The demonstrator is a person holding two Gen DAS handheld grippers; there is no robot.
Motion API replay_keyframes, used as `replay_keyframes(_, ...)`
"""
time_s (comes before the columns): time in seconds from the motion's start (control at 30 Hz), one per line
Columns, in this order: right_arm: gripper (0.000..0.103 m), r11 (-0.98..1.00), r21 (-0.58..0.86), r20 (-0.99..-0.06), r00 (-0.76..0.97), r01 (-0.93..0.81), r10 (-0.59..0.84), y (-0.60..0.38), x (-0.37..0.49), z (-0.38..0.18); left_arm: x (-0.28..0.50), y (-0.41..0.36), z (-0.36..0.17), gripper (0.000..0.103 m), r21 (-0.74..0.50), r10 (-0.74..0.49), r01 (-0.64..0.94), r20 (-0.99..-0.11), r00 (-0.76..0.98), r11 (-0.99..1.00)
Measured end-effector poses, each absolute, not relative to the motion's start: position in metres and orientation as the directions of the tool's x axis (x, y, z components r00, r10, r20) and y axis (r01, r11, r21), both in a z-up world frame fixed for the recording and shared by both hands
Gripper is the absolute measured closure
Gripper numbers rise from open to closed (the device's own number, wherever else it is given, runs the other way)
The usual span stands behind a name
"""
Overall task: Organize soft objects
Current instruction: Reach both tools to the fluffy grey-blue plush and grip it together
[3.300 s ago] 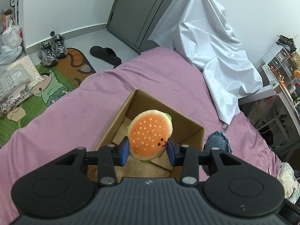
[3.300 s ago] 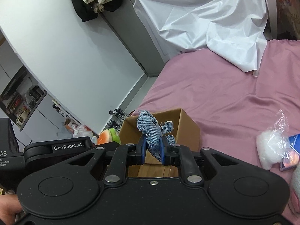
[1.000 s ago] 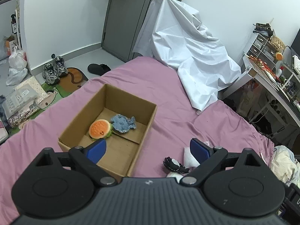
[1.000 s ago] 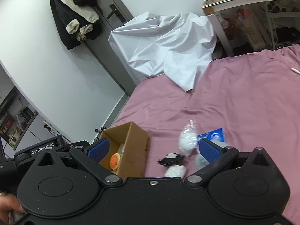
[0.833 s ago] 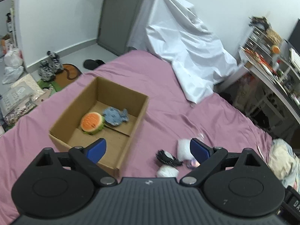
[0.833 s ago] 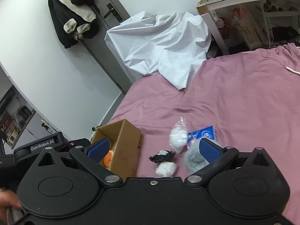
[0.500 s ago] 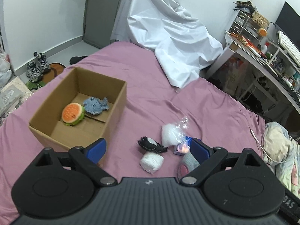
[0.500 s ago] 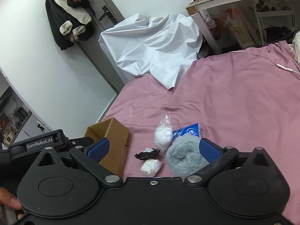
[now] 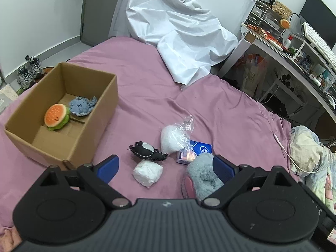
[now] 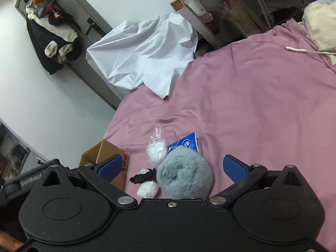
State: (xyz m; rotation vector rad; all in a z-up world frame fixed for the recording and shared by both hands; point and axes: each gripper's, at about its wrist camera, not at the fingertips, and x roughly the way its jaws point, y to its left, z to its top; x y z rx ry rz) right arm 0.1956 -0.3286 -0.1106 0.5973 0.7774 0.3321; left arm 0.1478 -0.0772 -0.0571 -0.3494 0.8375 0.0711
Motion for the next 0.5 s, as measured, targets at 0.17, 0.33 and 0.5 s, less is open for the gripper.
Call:
replay_keyframes(0.17,0.0,0.787,0.615,-0.571,0.657,-0.055,0.492,-0.327,0.206,-0.12,0.157,-0.085,-0.074,0.01,-0.306,-0.109,-0.181,-0.731,0.674,0.935)
replay_keyframes(0.33,0.004,0.771,0.636,-0.578,0.647,-0.025,0.498,-0.332,0.213,-0.126,0.163,-0.091,-0.089,0.011,-0.341,-0.135,-0.19,-0.735,0.665,0.921)
replay_keyframes(0.5,0.011,0.755,0.655,-0.602,0.621,0.023,0.503,-0.34,0.216,-0.137,0.167,-0.096,-0.101,0.013,-0.374,-0.164,-0.19,-0.734,0.659,0.908)
